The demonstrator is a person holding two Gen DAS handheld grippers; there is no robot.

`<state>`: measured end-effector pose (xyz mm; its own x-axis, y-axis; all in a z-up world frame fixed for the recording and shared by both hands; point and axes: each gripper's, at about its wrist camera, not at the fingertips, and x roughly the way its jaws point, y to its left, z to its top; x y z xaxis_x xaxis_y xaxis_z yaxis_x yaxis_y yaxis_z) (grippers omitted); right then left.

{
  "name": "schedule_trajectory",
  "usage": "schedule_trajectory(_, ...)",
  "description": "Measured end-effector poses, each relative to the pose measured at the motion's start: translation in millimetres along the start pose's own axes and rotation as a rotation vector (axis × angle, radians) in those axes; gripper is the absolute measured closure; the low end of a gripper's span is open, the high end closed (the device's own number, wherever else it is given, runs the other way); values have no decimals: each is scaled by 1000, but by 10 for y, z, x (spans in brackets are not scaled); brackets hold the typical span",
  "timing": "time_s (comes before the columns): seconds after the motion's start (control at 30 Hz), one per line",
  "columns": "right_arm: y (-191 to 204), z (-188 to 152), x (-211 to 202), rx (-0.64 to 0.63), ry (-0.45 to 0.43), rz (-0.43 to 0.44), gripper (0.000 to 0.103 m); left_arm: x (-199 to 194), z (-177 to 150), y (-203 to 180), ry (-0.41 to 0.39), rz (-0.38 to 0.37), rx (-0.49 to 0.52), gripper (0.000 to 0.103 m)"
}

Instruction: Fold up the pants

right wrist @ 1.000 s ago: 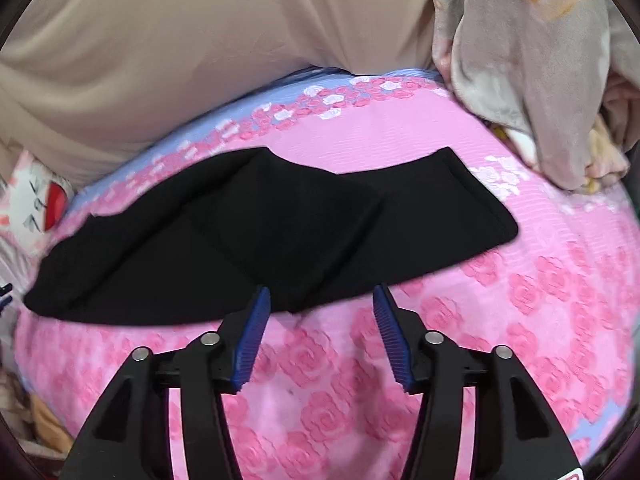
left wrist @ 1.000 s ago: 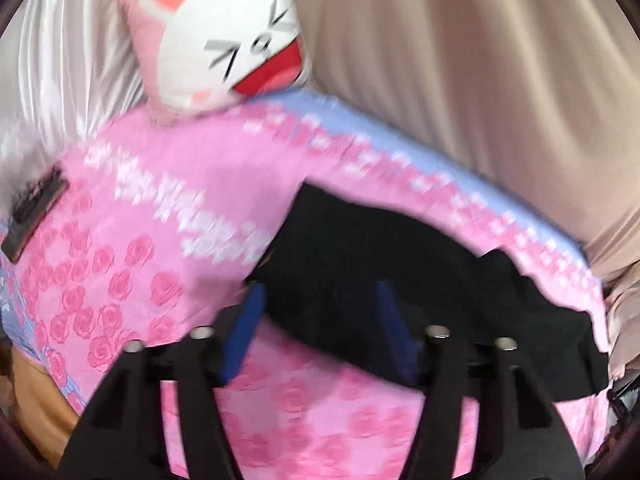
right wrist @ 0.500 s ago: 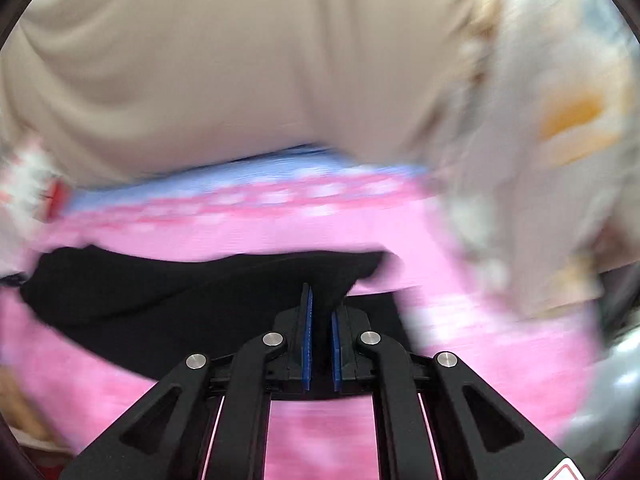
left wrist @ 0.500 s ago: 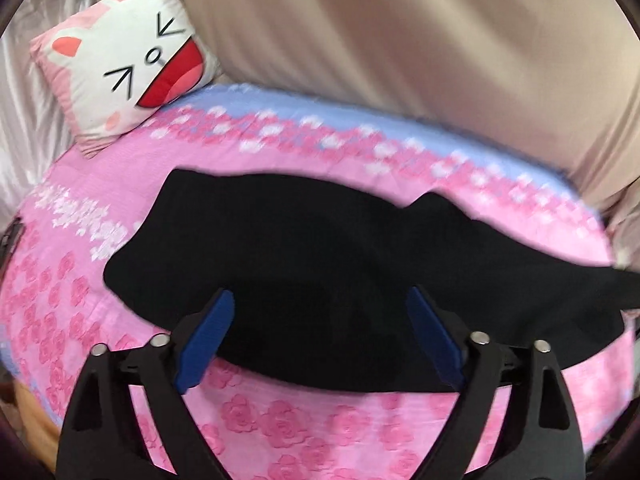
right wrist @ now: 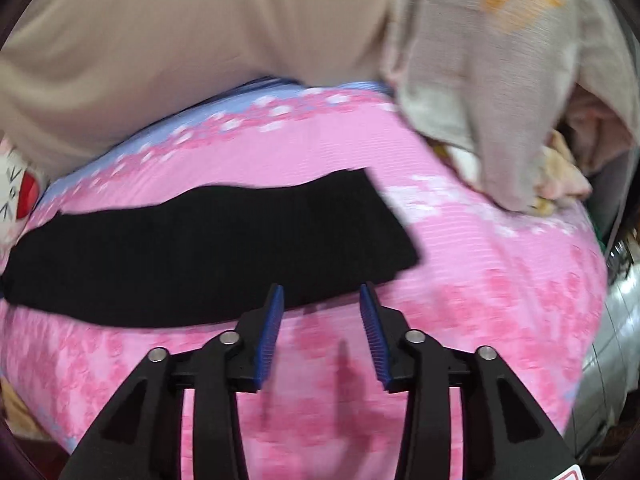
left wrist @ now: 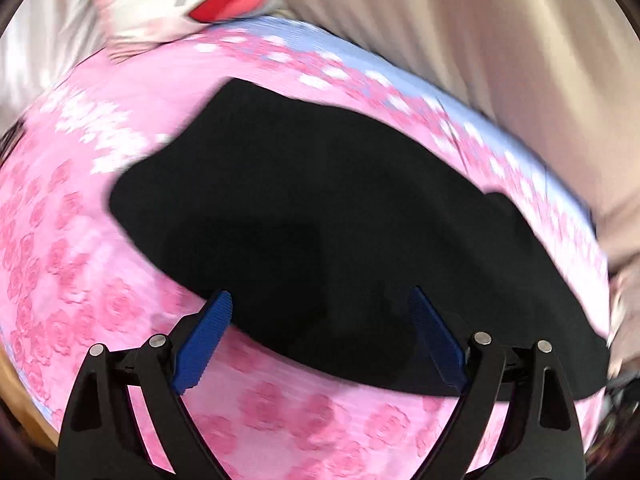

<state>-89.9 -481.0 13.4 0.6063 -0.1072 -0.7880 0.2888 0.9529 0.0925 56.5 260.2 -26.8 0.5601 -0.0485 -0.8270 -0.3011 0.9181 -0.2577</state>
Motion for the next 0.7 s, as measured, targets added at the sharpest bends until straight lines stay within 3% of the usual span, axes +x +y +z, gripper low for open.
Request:
schedule_trajectory(0.1,264,-41,71,11,6,67,61,-32,-20,355,3,-17,-112,15)
schedule_trajectory(0.2,455,-97,137,8,13,111,60,58,-103,664,56,-81,-205,16)
schedule_trajectory(0.33,720,-125,245,27,24,134,54,41,-63,738,40,-144,-176,18)
schedule_trajectory(0.37,777,-129,258,32,24,145,54,80,-19,738,43,-155,-159,35)
schedule_trajectory(0.4,821,-142,254,31,24,149,54,152,36,732,64,-169,-134,73)
schedule_trajectory(0.43,886,-150,255,30,20,145,54,197,82,734,82,-161,-117,84)
schedule_trajectory(0.5,981,-164,230,30,15,143,54,130,189,736,76,-199,-72,91)
schedule_trajectory(0.6,1027,-164,107,41,-15,136,54,-185,293,682,0,-243,0,91)
schedule_trajectory(0.67,1016,-173,36,42,-36,122,47,-81,303,745,35,-249,3,90)
schedule_trajectory(0.7,972,-192,63,46,-32,94,45,108,279,819,101,-249,-21,89)
